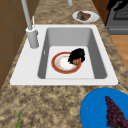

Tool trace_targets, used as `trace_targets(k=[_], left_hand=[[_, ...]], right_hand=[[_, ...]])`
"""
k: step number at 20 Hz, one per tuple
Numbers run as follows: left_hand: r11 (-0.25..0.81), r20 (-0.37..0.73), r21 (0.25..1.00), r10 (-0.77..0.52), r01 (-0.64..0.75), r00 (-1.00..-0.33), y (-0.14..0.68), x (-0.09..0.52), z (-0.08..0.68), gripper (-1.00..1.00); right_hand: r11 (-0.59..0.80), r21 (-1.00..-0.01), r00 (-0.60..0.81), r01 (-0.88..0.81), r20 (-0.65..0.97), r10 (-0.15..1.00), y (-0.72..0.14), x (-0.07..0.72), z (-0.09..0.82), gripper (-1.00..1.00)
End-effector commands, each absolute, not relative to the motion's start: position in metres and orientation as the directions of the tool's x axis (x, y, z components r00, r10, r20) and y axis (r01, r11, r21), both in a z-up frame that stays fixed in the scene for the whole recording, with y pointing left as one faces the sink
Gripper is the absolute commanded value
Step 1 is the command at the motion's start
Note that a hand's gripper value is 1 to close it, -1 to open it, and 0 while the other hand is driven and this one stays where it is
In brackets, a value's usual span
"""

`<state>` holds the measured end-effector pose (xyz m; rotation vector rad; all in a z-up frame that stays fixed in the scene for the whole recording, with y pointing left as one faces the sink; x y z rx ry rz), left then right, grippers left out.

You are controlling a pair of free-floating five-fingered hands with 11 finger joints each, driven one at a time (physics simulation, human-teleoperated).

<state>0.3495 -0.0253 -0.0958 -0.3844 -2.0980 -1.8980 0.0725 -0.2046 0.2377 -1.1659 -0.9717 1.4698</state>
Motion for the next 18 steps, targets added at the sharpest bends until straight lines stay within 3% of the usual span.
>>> trace_targets(k=[1,6,9,18], left_hand=[[0.095,0.384,0.919,0.01,0.383,-0.923,-0.027,0.35,-0.096,1.0],[0.135,0.408,0.904,0.018,0.406,-0.913,-0.023,0.361,-0.076,1.0],[0.139,0.302,0.94,0.079,0.31,-0.95,-0.022,0.349,-0.078,1.0],[0.156,0.131,0.972,0.257,0.175,-0.958,-0.027,0.348,-0.03,1.0]], right_hand=[[-0.195,-0.958,-0.054,-0.211,-0.188,0.981,-0.205,0.073,0.238,0.0],[-0.195,-0.958,-0.054,-0.211,-0.188,0.981,-0.205,0.073,0.238,0.0],[-0.195,-0.958,-0.054,-0.211,-0.188,0.981,-0.205,0.073,0.238,0.0],[-0.195,-0.958,-0.054,-0.211,-0.188,0.981,-0.205,0.073,0.238,0.0]])
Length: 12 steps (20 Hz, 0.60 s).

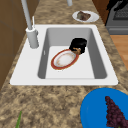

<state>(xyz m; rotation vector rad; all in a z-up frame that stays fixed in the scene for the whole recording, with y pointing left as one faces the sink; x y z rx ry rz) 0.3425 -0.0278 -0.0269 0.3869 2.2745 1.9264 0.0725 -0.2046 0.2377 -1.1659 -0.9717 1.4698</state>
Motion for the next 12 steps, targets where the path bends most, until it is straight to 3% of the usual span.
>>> trace_targets(k=[1,12], left_hand=[[0.159,0.115,0.974,0.281,0.165,-0.953,-0.028,0.346,-0.027,1.0],[0.217,0.231,0.926,0.32,0.309,-0.919,-0.02,0.352,-0.045,1.0]], right_hand=[[-0.195,-0.958,-0.054,-0.211,-0.188,0.981,-0.205,0.073,0.238,0.0],[-0.195,-0.958,-0.054,-0.211,-0.188,0.981,-0.205,0.073,0.238,0.0]])
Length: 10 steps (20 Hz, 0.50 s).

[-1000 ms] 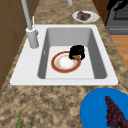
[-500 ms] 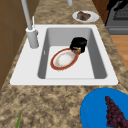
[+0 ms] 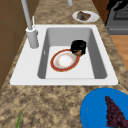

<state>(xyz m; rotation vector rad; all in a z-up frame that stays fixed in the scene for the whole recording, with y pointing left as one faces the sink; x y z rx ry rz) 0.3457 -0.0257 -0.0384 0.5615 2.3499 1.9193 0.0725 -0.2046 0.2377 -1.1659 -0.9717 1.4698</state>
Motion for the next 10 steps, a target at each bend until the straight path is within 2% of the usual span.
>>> trace_targets(k=[1,2,10], left_hand=[[0.207,0.228,0.93,0.322,0.303,-0.919,-0.019,0.353,-0.047,1.0],[0.174,0.237,0.936,0.327,0.305,-0.915,-0.023,0.364,-0.044,-1.0],[0.165,0.364,0.89,0.306,0.426,-0.88,-0.022,0.389,-0.038,-1.0]], right_hand=[[-0.195,-0.958,-0.054,-0.211,-0.188,0.981,-0.205,0.073,0.238,0.0],[-0.195,-0.958,-0.054,-0.211,-0.188,0.981,-0.205,0.073,0.238,0.0],[-0.195,-0.958,-0.054,-0.211,-0.188,0.981,-0.205,0.073,0.238,0.0]])
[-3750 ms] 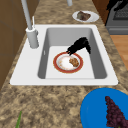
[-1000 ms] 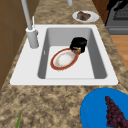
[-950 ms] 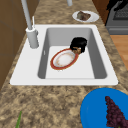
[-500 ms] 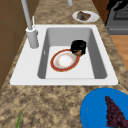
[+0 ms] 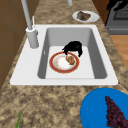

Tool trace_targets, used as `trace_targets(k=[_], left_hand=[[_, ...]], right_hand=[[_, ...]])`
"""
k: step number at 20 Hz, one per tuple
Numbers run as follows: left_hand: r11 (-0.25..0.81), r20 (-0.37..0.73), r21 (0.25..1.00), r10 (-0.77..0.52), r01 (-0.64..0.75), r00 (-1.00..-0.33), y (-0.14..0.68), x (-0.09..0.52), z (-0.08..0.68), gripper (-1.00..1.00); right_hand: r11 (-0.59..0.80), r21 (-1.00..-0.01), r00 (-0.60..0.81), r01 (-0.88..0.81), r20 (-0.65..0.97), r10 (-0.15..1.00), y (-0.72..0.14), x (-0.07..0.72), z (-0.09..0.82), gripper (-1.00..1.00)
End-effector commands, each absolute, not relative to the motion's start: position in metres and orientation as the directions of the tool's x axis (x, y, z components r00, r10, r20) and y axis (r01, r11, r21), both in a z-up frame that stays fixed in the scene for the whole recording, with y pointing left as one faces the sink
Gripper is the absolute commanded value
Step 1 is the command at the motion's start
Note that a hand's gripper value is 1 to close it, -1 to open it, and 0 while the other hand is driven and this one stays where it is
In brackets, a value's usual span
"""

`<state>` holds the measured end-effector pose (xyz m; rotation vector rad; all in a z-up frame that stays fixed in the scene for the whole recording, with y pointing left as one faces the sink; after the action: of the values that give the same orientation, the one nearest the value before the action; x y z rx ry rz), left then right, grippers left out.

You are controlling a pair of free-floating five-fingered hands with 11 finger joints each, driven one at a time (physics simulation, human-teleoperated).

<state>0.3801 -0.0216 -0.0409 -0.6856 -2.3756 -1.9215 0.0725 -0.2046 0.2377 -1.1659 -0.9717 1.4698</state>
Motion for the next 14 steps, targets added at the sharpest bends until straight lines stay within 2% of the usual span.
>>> trace_targets(k=[1,11,14], left_hand=[[0.164,0.377,0.883,0.309,0.439,-0.873,-0.022,0.391,-0.038,-1.0],[0.185,0.469,0.814,0.351,0.551,-0.81,-0.01,0.422,-0.058,-1.0],[0.15,0.424,0.857,0.34,0.494,-0.839,-0.016,0.451,-0.072,-1.0]], right_hand=[[-0.195,-0.958,-0.054,-0.211,-0.188,0.981,-0.205,0.073,0.238,0.0],[-0.195,-0.958,-0.054,-0.211,-0.188,0.981,-0.205,0.073,0.238,0.0],[-0.195,-0.958,-0.054,-0.211,-0.188,0.981,-0.205,0.073,0.238,0.0]])
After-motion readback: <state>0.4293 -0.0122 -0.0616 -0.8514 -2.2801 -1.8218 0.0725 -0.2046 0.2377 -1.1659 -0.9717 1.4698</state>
